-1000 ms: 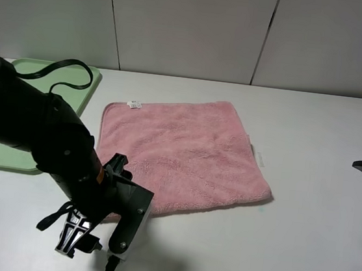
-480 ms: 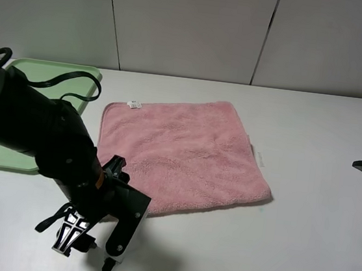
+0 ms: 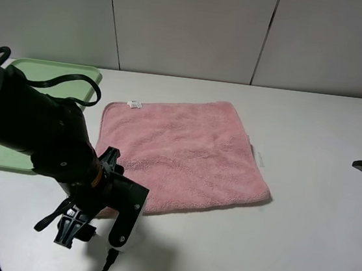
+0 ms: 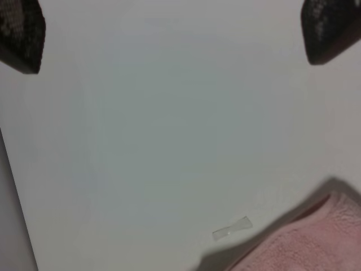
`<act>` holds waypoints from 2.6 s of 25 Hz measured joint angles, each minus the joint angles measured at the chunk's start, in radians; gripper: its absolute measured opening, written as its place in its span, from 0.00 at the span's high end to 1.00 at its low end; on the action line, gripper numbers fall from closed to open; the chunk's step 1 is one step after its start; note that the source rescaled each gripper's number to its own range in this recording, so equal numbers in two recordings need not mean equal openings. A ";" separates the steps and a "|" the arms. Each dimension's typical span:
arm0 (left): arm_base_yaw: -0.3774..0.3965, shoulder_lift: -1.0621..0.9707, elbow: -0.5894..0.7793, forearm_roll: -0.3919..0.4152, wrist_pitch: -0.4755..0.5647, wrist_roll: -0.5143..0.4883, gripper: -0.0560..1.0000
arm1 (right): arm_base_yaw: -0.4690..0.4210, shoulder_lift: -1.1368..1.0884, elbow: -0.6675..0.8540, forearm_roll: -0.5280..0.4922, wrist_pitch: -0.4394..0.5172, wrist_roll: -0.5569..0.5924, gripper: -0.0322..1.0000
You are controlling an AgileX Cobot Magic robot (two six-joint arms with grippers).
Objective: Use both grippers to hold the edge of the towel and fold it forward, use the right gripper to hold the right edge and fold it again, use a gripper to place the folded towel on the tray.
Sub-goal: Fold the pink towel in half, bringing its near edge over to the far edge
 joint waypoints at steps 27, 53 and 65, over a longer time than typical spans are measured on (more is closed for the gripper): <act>0.000 0.004 0.000 0.007 -0.004 -0.004 0.94 | 0.000 0.000 0.000 0.022 0.002 0.000 0.00; 0.000 0.004 0.000 0.007 0.009 -0.004 0.94 | 0.166 0.254 0.000 0.074 -0.032 0.049 0.00; 0.000 0.004 0.000 0.007 0.010 -0.004 0.94 | 0.166 0.396 0.000 0.114 -0.074 -0.062 0.00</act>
